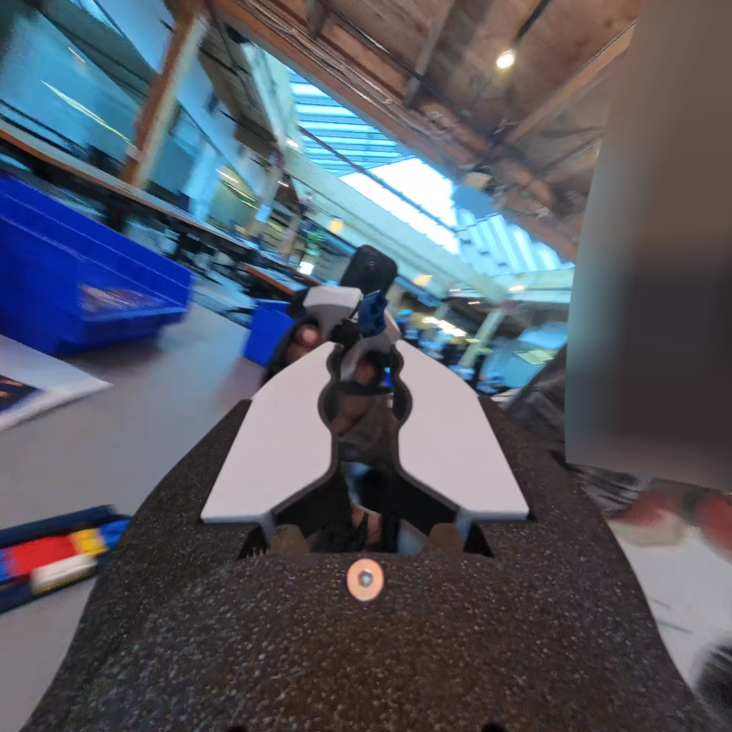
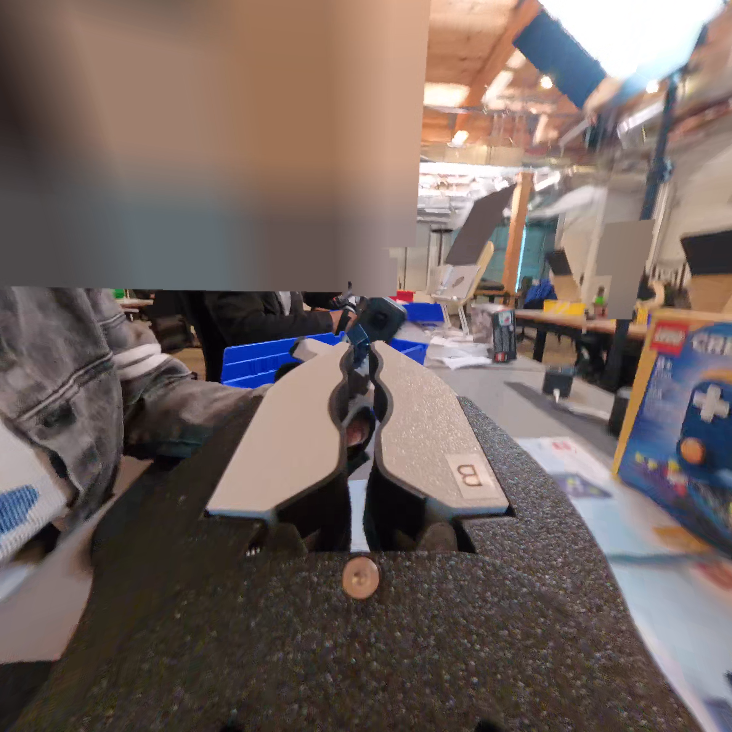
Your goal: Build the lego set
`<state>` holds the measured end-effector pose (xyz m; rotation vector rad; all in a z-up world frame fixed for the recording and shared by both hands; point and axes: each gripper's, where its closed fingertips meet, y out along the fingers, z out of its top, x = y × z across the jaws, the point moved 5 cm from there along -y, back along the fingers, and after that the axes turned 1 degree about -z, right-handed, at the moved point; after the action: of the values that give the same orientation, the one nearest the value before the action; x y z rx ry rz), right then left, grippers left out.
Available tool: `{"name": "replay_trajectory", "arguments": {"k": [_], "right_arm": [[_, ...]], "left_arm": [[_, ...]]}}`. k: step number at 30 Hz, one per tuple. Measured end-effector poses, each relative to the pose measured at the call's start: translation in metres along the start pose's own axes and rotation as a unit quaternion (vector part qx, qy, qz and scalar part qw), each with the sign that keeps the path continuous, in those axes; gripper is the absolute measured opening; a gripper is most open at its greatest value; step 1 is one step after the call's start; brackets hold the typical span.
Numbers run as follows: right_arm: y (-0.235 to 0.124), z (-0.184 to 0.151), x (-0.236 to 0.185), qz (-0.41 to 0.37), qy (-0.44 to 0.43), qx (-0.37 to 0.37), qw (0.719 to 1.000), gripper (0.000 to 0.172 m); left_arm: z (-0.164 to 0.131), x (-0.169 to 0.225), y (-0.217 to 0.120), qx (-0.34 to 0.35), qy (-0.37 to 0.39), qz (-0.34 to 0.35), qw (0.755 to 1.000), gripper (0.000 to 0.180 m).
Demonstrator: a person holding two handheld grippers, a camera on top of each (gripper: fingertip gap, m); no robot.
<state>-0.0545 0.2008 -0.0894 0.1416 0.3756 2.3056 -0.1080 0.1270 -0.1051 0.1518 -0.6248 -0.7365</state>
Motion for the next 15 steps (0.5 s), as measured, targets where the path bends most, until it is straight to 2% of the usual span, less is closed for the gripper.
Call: {"name": "replay_trajectory", "arguments": {"k": [2, 3, 5, 7, 8, 9, 15], "right_arm": [[0.000, -0.007, 0.010, -0.021, 0.071, -0.033, 0.997, 0.006], [0.000, -0.011, 0.013, -0.023, 0.116, -0.056, 0.991, 0.006], [-0.002, -0.020, 0.017, -0.015, 0.197, -0.099, 0.975, 0.006], [-0.006, -0.028, 0.016, 0.007, 0.246, -0.134, 0.960, 0.007], [-0.008, -0.031, 0.016, 0.015, 0.260, -0.156, 0.953, 0.006], [-0.010, -0.035, 0.015, 0.019, 0.267, -0.178, 0.947, 0.007], [-0.014, -0.042, 0.011, 0.028, 0.269, -0.233, 0.934, 0.007]], "left_arm": [[0.004, -0.004, -0.004, -0.010, 0.123, 0.079, 0.989, 0.026], [0.005, -0.005, -0.006, -0.031, 0.200, 0.119, 0.972, 0.028], [0.002, -0.005, -0.008, -0.091, 0.367, 0.176, 0.909, 0.032], [-0.008, -0.004, -0.009, -0.175, 0.510, 0.192, 0.820, 0.036], [-0.014, -0.005, -0.008, -0.211, 0.551, 0.192, 0.784, 0.037], [-0.019, -0.005, -0.006, -0.233, 0.572, 0.191, 0.763, 0.037], [-0.027, -0.009, -0.006, -0.269, 0.583, 0.190, 0.743, 0.029]]}}
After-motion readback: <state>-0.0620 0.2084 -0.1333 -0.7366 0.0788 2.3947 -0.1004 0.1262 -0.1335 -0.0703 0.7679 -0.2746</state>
